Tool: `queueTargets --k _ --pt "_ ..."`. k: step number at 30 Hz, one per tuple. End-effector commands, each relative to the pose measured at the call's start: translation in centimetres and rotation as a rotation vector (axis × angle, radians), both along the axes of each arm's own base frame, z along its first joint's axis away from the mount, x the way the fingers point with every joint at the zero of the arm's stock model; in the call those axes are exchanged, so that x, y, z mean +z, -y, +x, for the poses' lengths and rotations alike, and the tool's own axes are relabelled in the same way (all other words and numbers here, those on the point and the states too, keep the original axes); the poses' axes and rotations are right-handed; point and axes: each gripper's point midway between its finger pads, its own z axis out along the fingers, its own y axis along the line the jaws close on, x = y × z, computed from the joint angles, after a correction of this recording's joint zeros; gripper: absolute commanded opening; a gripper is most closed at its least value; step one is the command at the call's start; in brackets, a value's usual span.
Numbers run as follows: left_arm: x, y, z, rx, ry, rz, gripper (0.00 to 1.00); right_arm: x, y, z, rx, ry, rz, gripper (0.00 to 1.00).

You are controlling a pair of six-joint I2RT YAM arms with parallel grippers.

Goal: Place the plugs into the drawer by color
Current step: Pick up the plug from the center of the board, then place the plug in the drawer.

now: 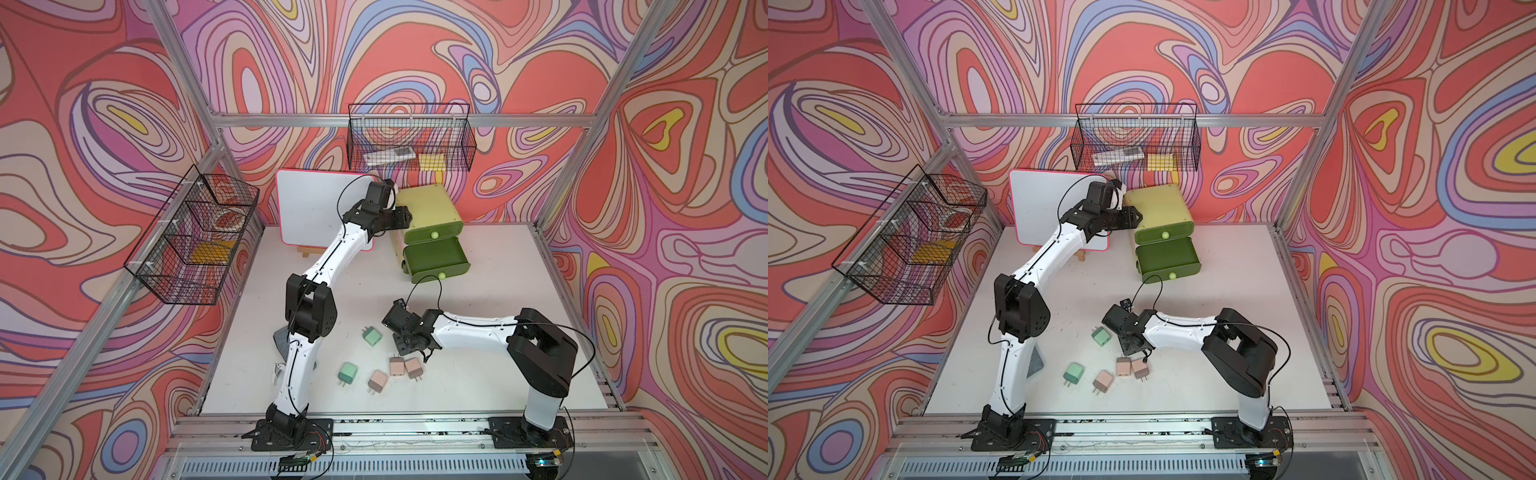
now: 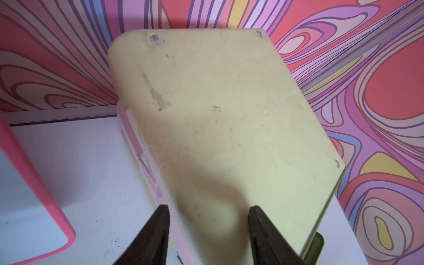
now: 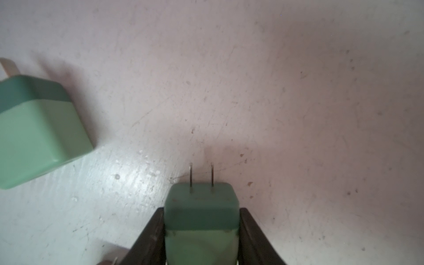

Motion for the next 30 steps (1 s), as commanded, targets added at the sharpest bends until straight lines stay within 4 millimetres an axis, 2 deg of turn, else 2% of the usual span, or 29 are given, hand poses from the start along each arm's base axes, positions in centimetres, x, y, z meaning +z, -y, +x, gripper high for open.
queueTargets --k 1,6,9,12,17,19,30 --pt "0.0 -0.5 -0.9 -0.007 -0.035 0.017 0.54 7.9 0.2 2.7 -0.036 0.157 0.082 0.43" --pt "-0.2 -0.2 -1.0 -0.012 -0.043 0.009 0.54 14.7 2.0 7.1 -0.056 0.260 0.162 0.43" --pt "-0.5 -0.2 -1.0 -0.011 -0.048 0.008 0.54 17.1 3.2 9.9 -0.058 0.316 0.165 0.43" --pt "-0.7 -0.2 -1.1 -0.011 -0.044 0.006 0.53 18.3 4.1 12.8 -0.059 0.341 0.188 0.43" --pt "-0.4 -0.1 -1.0 -0.014 -0.036 0.004 0.54 18.3 4.7 16.9 -0.038 0.354 0.178 0.43" --pt "-0.2 -0.2 -1.0 -0.013 -0.033 0.004 0.54 17.2 4.7 17.9 -0.027 0.336 0.167 0.43" --pt "0.5 -0.2 -1.2 -0.016 -0.023 0.002 0.55 14.6 4.4 19.9 -0.011 0.294 0.161 0.45"
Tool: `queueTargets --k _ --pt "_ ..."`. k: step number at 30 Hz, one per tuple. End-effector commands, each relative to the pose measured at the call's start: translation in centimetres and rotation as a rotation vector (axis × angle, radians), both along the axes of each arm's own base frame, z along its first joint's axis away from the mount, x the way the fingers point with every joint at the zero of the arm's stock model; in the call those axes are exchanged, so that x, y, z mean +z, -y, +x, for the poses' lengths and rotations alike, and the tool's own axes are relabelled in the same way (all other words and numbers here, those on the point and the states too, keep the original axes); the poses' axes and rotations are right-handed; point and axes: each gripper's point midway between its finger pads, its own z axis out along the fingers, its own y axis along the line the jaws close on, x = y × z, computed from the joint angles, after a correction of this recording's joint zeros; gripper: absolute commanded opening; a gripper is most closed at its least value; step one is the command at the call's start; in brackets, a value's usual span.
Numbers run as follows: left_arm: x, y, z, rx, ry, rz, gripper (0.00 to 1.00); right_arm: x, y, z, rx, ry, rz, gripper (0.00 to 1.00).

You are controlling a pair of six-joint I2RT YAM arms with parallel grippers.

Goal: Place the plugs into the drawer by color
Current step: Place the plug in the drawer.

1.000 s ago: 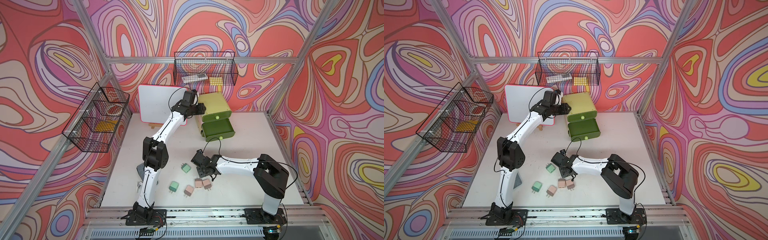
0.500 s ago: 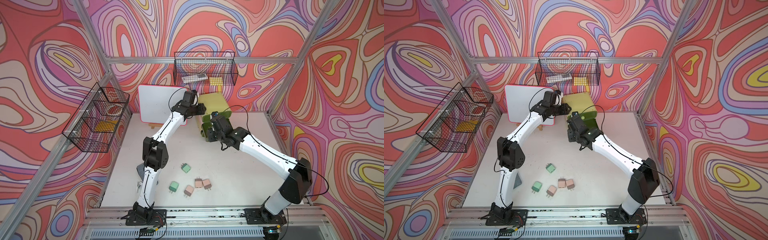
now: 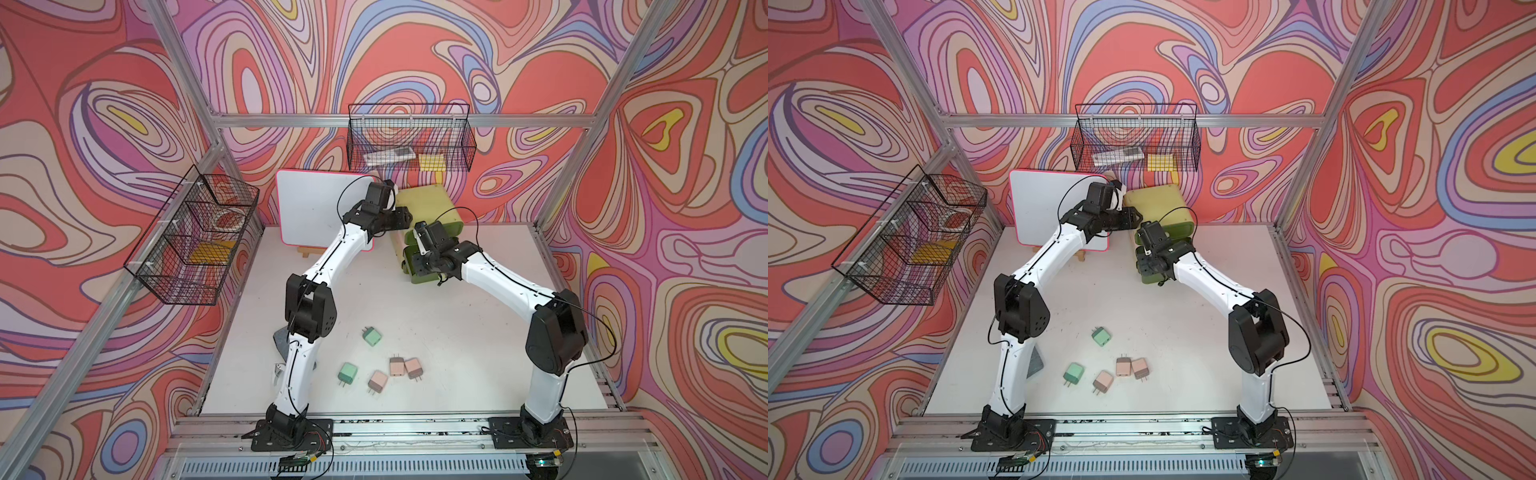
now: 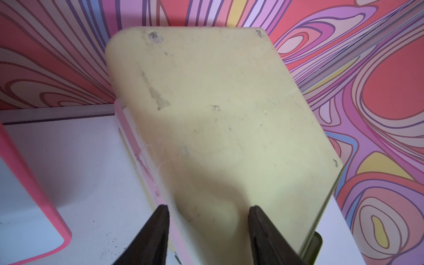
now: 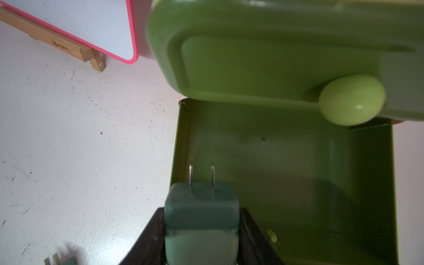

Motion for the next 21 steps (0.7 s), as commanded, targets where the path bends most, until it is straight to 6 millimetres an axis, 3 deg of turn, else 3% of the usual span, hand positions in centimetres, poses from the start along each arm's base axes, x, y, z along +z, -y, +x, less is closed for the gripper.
queueTargets --k 1,16,21 --pt "0.6 -0.4 -1.1 -0.011 -0.018 0.013 0.55 0.9 -0.4 1.2 0.006 0.034 0.023 0.45" --pt "0.7 0.0 -1.2 -0.017 -0.012 0.015 0.55 -1.4 -0.9 2.0 0.007 -0.025 0.032 0.49" --pt "0.7 0.0 -1.3 -0.017 -0.014 0.014 0.55 -2.1 -0.3 2.3 -0.035 -0.041 0.020 0.51"
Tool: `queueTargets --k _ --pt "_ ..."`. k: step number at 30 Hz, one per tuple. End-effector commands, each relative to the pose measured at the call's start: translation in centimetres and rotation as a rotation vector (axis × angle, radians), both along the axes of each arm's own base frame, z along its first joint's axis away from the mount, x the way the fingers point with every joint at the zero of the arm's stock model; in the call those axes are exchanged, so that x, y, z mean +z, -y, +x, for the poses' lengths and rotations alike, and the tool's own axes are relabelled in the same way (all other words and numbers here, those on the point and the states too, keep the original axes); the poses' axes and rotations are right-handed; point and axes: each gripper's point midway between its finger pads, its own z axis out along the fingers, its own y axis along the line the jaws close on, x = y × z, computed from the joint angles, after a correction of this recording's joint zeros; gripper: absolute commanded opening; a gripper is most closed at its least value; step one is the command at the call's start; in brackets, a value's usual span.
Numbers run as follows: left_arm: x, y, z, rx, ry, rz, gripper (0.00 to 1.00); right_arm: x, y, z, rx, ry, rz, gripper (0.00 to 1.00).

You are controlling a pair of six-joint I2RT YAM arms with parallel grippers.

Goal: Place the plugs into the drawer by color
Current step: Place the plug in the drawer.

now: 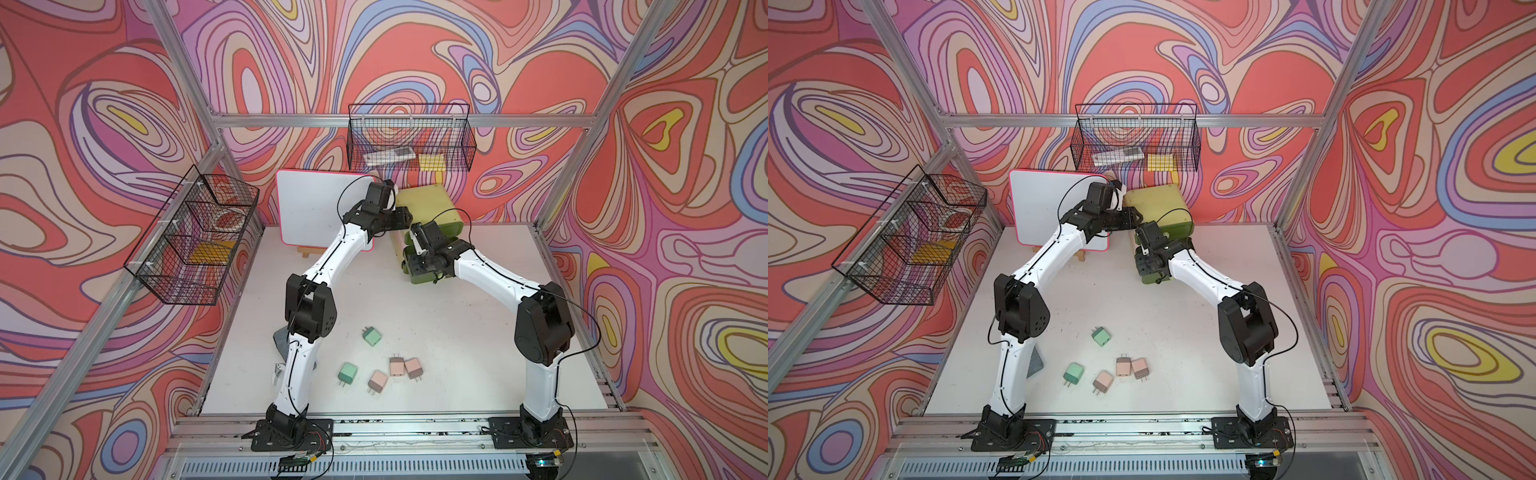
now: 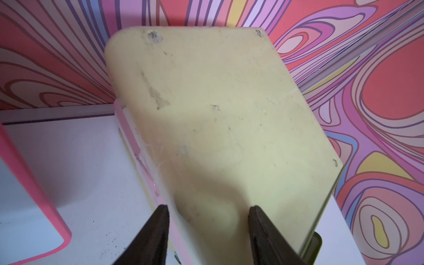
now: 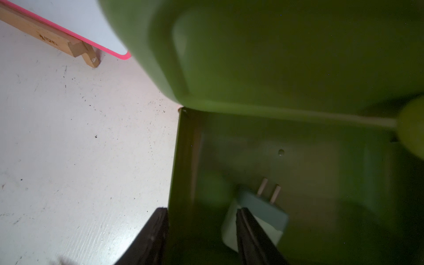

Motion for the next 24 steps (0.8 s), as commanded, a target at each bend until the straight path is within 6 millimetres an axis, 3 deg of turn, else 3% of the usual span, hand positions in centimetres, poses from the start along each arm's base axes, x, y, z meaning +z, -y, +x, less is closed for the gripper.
queueTargets --k 1,4,8,13,14,15,18,24 --pt "0.7 0.0 -1.3 -0.017 -0.012 0.016 0.55 0.0 0.5 0.8 -0.038 -0.003 0.006 0.51" --pt "0.7 -0.1 -1.2 -0.015 -0.012 0.019 0.55 0.8 0.4 0.8 -0.031 0.012 0.017 0.52" --pt "0.4 0.0 -1.2 -0.014 -0.018 0.018 0.55 4.2 0.0 0.3 0.008 0.064 0.067 0.53" --pt "0.2 0.1 -1.2 -0.016 -0.023 0.017 0.54 6.3 -0.5 -2.9 0.054 0.088 0.120 0.54" --pt "0.1 0.2 -1.2 -0.018 -0.023 0.019 0.54 5.4 -1.0 -3.9 0.063 0.084 0.109 0.54" --pt "0.0 0.1 -1.2 -0.017 -0.025 0.021 0.54 6.0 -1.4 -5.1 0.069 0.106 0.119 0.54" --pt "-0.3 0.1 -1.2 -0.014 -0.030 0.023 0.54 4.4 -4.4 -8.7 0.117 0.130 0.123 0.53" --pt "0.1 0.0 -1.2 -0.012 -0.022 0.025 0.54 -1.4 -10.5 -14.4 0.267 0.061 0.088 0.53"
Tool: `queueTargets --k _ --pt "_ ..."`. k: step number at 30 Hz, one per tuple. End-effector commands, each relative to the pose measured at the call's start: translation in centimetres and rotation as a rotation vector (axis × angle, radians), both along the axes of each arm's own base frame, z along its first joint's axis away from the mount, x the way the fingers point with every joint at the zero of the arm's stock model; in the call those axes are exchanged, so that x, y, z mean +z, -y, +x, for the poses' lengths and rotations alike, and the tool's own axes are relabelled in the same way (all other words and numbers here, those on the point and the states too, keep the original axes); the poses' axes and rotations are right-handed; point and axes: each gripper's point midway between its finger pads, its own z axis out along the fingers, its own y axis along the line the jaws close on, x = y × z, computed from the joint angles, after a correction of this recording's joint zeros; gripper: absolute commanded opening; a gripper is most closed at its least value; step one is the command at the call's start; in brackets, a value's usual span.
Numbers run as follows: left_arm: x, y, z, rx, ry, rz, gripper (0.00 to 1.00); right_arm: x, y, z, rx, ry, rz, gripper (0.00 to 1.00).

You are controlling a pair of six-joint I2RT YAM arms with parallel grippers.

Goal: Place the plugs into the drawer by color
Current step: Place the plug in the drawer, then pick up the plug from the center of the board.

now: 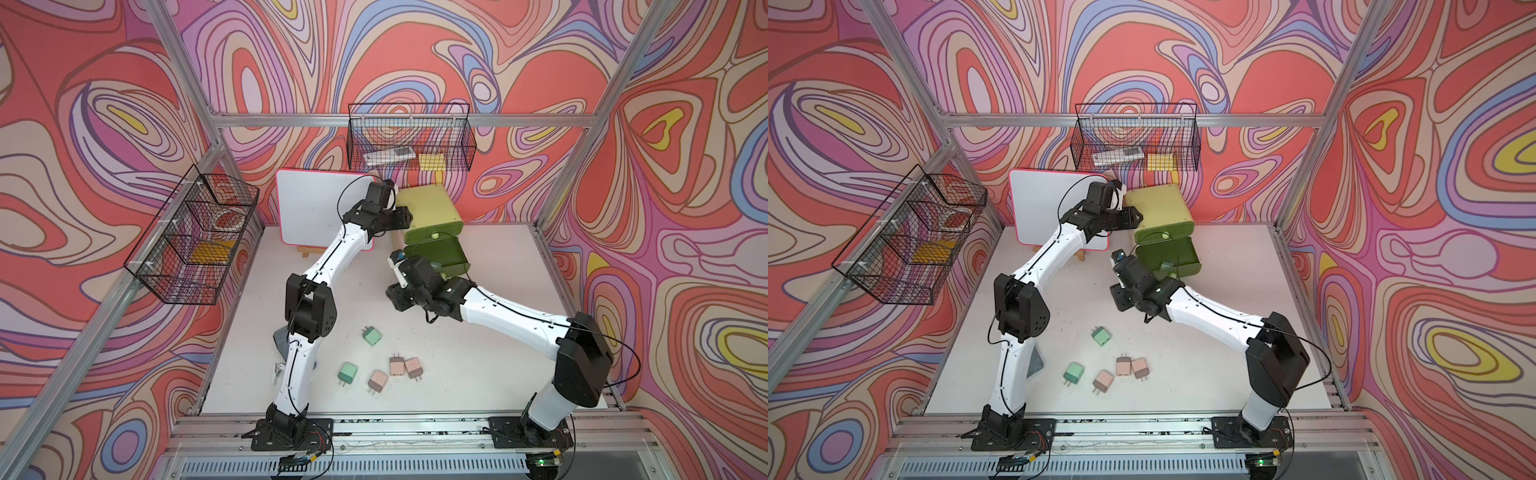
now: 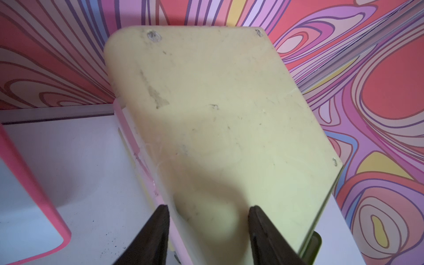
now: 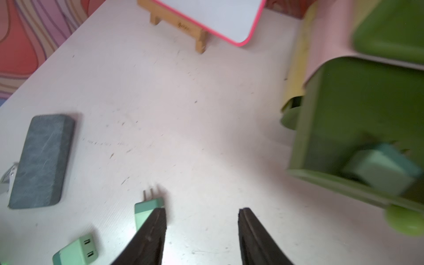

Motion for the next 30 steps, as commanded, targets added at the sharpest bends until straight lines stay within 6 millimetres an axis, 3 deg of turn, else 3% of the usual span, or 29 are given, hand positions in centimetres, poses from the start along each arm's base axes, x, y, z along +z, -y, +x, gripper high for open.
queueTargets --k 1,2,8,15,20,30 --pt "0.1 0.0 -1.2 -0.013 -0.021 0.024 0.54 -3.0 -1.9 -1.2 0.024 -0.012 -0.016 0.52" --pt "0.2 -0.1 -1.2 -0.010 -0.018 0.026 0.54 -4.9 -2.6 -1.7 0.049 -0.029 -0.039 0.53" --pt "-0.1 -0.1 -1.2 -0.012 -0.027 0.028 0.54 -8.6 -5.3 -3.3 0.163 -0.018 -0.024 0.54" --pt "-0.2 0.1 -1.3 -0.015 -0.027 0.028 0.54 -10.8 -6.2 -3.9 0.184 -0.037 -0.068 0.65" --pt "-0.5 0.3 -1.4 -0.018 -0.033 0.030 0.54 -12.3 -6.4 -4.3 0.189 -0.066 -0.096 0.65" --pt "-0.7 0.5 -1.4 -0.018 -0.037 0.032 0.55 -13.0 -6.4 -4.3 0.177 -0.083 -0.104 0.52"
